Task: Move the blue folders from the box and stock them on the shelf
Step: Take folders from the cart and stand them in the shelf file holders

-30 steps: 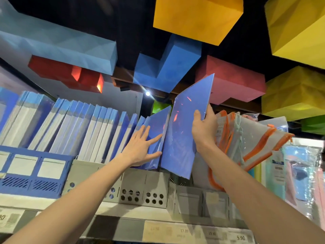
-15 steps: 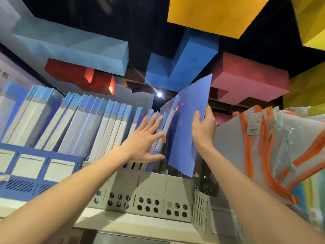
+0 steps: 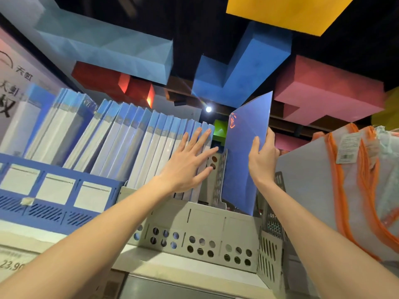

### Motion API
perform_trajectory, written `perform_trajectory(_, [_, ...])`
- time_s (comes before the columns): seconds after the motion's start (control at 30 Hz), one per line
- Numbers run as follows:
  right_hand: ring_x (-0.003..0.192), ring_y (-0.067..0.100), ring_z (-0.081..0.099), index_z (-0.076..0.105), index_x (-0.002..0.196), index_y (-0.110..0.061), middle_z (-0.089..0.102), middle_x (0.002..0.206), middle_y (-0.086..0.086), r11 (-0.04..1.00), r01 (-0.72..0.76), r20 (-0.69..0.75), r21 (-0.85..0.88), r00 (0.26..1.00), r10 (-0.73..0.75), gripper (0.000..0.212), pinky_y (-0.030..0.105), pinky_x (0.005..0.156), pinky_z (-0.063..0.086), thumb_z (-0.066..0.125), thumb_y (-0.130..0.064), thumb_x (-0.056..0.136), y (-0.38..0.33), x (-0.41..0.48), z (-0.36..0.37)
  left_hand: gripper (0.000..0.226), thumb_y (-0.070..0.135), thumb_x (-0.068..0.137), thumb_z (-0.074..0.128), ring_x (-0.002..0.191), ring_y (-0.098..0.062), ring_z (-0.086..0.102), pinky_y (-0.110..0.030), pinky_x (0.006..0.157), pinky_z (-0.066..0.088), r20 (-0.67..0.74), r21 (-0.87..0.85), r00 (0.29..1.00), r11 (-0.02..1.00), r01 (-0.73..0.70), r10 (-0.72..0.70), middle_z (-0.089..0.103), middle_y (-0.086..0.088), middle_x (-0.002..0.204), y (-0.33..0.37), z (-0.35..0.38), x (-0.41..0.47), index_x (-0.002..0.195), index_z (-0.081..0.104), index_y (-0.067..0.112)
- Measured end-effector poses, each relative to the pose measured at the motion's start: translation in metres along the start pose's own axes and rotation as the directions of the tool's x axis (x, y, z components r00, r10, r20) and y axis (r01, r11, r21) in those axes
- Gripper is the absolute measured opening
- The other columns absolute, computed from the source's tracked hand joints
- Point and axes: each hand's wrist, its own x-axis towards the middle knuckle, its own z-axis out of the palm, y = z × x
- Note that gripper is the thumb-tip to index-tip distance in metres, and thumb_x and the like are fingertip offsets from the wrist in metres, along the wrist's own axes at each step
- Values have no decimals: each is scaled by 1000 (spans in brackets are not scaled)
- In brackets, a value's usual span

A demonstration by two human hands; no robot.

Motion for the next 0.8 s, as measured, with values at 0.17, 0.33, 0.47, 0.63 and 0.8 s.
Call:
perform_trajectory(0.17, [75, 17, 55, 35, 150, -9, 62, 97, 8, 1000, -10, 0, -19, 1000, 10, 44, 21, 69, 35, 40, -18, 107, 3, -4, 6, 62, 53, 102, 26, 154, -24, -20, -51, 125, -3, 12, 24, 1000, 999, 28, -28, -11, -6, 168, 4, 3, -3, 159, 21, 32])
perform_trajectory(0.33, [58, 18, 49, 31, 151, -13, 55, 74, 7, 992, -43, 92, -119, 994, 54, 45, 33, 55, 39, 38, -23, 107, 19, -13, 0, 62, 54, 102, 23, 153, -22, -21, -50, 126, -3, 13, 12, 999, 999, 40, -41, -13, -4, 168, 3, 3, -3, 160, 17, 33])
perform_trajectory(0.47, [77, 24, 57, 25, 152, -12, 59, 96, 8, 975, -130, 170, -181, 972, 162, 47, 36, 68, 45, 35, -24, 107, 19, -33, -10, 62, 54, 102, 25, 153, -22, -21, -49, 126, -3, 4, -10, 998, 998, 55, -55, -15, -3, 168, 6, 4, -4, 160, 15, 33])
perform_trajectory(0.63, [62, 14, 48, 35, 138, 1, 51, 80, 6, 929, -224, 260, -294, 917, 304, 39, 28, 50, 35, 42, -14, 104, 12, -42, -24, 68, 58, 99, 24, 153, -22, -21, -47, 126, -5, 37, -29, 997, 997, 75, -74, -15, -3, 168, 11, -1, -9, 161, 14, 33])
perform_trajectory(0.8, [64, 16, 40, 45, 95, -3, 41, 78, 5, 856, -198, 359, -477, 845, 396, 9, 19, 43, 29, 54, -6, 95, -10, -41, -52, 62, 54, 103, 36, 154, -16, -16, -38, 124, -10, 78, -142, 988, 979, 143, -133, -6, 4, 168, 23, -11, -24, 159, 22, 34])
